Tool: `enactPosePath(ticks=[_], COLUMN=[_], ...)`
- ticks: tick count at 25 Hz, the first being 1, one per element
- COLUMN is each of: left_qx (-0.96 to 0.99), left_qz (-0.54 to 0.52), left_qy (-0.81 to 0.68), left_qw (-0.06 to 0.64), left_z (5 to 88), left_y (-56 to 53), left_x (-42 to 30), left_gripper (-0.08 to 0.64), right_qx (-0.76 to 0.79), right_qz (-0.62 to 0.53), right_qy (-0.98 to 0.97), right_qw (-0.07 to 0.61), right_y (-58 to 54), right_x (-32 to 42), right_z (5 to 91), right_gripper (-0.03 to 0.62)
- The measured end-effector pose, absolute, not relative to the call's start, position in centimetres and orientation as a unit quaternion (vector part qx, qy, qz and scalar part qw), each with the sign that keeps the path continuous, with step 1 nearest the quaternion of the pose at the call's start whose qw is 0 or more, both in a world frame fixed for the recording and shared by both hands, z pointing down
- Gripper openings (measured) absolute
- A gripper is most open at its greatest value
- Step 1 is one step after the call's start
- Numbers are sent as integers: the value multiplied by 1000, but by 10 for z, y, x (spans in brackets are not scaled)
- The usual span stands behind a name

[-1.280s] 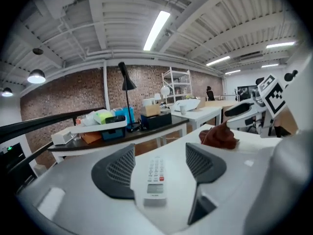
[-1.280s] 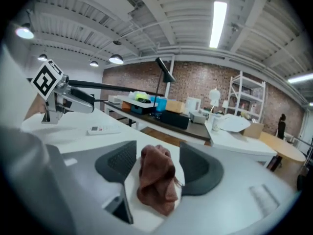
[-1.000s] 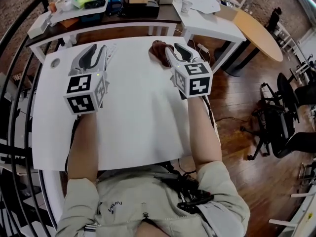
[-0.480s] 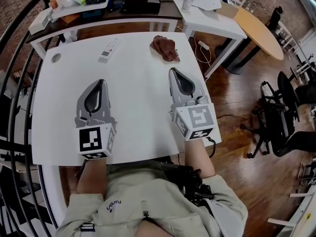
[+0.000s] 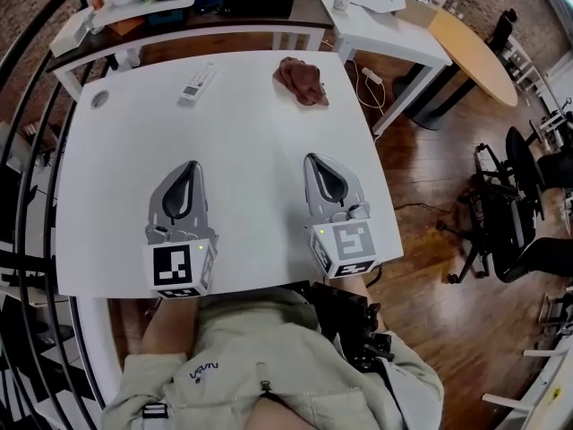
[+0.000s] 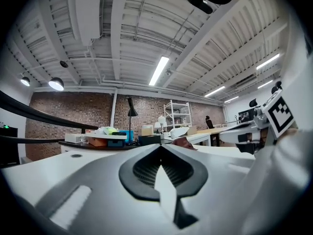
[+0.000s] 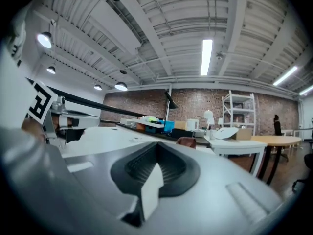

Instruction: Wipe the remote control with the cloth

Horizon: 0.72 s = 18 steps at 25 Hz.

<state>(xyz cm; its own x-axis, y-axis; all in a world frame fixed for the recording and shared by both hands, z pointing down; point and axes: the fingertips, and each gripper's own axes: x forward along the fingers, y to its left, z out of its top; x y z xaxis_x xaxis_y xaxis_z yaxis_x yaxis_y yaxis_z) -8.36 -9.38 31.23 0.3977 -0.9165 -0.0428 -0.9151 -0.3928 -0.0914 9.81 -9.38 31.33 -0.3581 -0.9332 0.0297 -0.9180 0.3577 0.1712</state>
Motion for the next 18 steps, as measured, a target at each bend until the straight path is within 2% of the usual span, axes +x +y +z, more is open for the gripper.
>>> enactPosePath(ticks=[8,18], left_qx=[-836,-837], left_qz=[-6,-3], left_qy=[549,547], left_qw=[3,9], left_z=[323,322], left_y=[-96,-93], left_x=[-87,-87], left_gripper=[3,3], right_qx=[569,564], right_qz=[-71,-70], right_qy=[-817,-820], right_qw=[63,69], right_y=[-93,-92], right_x=[99,95], right_z=[311,314], right_gripper=[3,2])
